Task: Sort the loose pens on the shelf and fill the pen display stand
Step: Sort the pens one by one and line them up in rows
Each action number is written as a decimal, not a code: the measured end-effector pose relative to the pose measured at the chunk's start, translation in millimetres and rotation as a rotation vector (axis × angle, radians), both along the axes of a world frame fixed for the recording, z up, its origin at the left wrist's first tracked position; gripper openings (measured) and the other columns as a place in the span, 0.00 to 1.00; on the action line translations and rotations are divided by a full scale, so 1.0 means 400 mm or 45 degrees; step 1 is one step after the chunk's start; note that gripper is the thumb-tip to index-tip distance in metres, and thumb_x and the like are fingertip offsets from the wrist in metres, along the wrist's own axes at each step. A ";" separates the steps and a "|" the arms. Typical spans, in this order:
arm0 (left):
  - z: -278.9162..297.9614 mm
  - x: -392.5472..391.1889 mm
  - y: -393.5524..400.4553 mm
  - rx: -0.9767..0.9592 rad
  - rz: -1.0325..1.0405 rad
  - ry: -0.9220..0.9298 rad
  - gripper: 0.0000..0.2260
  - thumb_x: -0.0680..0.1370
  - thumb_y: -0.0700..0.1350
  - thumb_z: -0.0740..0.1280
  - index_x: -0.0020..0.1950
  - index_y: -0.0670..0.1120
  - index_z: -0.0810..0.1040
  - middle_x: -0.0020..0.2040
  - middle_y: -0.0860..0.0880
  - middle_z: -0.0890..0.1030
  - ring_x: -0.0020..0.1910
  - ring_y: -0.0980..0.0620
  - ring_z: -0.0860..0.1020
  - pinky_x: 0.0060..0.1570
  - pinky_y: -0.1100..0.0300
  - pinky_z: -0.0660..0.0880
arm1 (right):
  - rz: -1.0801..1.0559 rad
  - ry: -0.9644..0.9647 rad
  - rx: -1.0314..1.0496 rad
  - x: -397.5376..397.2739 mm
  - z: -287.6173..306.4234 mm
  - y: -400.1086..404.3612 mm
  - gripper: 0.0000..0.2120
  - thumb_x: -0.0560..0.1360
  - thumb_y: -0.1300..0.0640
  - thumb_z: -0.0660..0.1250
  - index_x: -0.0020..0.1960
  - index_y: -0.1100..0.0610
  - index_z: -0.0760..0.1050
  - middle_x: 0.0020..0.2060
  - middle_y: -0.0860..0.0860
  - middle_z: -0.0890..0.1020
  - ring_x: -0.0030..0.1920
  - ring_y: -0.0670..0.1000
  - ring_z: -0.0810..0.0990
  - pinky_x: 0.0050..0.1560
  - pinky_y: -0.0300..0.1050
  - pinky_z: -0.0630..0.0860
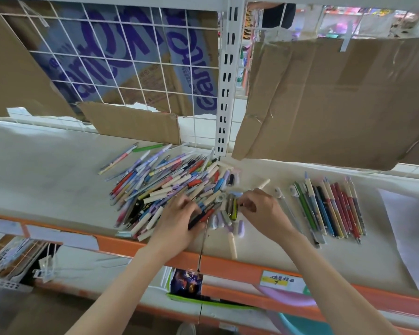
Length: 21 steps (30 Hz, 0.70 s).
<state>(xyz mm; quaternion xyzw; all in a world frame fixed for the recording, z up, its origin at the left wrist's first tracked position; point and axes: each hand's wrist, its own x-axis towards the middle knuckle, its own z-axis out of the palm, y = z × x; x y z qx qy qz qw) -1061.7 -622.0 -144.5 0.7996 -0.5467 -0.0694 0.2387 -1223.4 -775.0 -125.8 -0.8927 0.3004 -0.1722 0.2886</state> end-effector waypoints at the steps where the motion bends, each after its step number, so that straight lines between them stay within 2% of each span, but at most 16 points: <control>1: 0.003 -0.001 -0.001 0.007 0.001 -0.018 0.13 0.74 0.52 0.68 0.53 0.45 0.75 0.54 0.50 0.69 0.55 0.51 0.68 0.51 0.58 0.66 | -0.019 -0.002 0.005 -0.003 0.001 -0.005 0.05 0.72 0.69 0.66 0.45 0.64 0.79 0.41 0.56 0.77 0.39 0.54 0.75 0.41 0.38 0.69; 5: 0.012 -0.009 -0.009 0.065 -0.001 -0.074 0.10 0.76 0.51 0.65 0.52 0.46 0.73 0.51 0.52 0.66 0.52 0.53 0.67 0.45 0.62 0.63 | -0.057 0.001 0.012 0.003 0.007 -0.015 0.03 0.73 0.67 0.66 0.45 0.64 0.78 0.42 0.56 0.78 0.39 0.52 0.75 0.41 0.37 0.68; 8: 0.014 -0.019 -0.011 0.054 -0.006 -0.050 0.08 0.76 0.48 0.64 0.50 0.46 0.73 0.49 0.52 0.65 0.52 0.52 0.69 0.47 0.61 0.65 | -0.035 -0.002 -0.025 0.035 0.017 -0.016 0.04 0.75 0.64 0.65 0.46 0.63 0.78 0.42 0.54 0.78 0.40 0.52 0.76 0.40 0.33 0.70; 11: 0.016 -0.024 -0.014 0.041 0.005 -0.065 0.09 0.75 0.48 0.66 0.50 0.44 0.77 0.51 0.50 0.69 0.53 0.52 0.70 0.51 0.58 0.68 | -0.022 -0.011 -0.022 0.095 0.024 -0.024 0.06 0.77 0.63 0.63 0.50 0.63 0.78 0.47 0.56 0.77 0.45 0.54 0.77 0.48 0.42 0.74; 14: 0.022 -0.025 -0.021 0.049 0.043 -0.024 0.08 0.75 0.46 0.67 0.47 0.42 0.78 0.50 0.49 0.70 0.52 0.51 0.71 0.48 0.60 0.69 | -0.093 0.032 0.021 0.173 0.032 -0.039 0.08 0.78 0.60 0.62 0.53 0.61 0.78 0.49 0.55 0.74 0.45 0.54 0.76 0.47 0.45 0.73; 17: 0.028 -0.025 -0.022 0.025 0.077 0.006 0.06 0.75 0.43 0.65 0.44 0.41 0.76 0.48 0.50 0.68 0.47 0.51 0.74 0.43 0.64 0.68 | -0.185 0.207 0.008 0.233 0.034 -0.059 0.10 0.79 0.55 0.60 0.56 0.59 0.76 0.52 0.54 0.72 0.48 0.53 0.76 0.46 0.46 0.75; 21: 0.042 -0.015 0.002 -0.059 0.140 0.096 0.04 0.75 0.40 0.65 0.41 0.43 0.74 0.41 0.52 0.71 0.38 0.53 0.74 0.34 0.69 0.64 | -0.283 0.571 -0.076 0.273 0.034 -0.082 0.12 0.76 0.53 0.60 0.54 0.59 0.74 0.61 0.56 0.69 0.59 0.55 0.72 0.55 0.51 0.76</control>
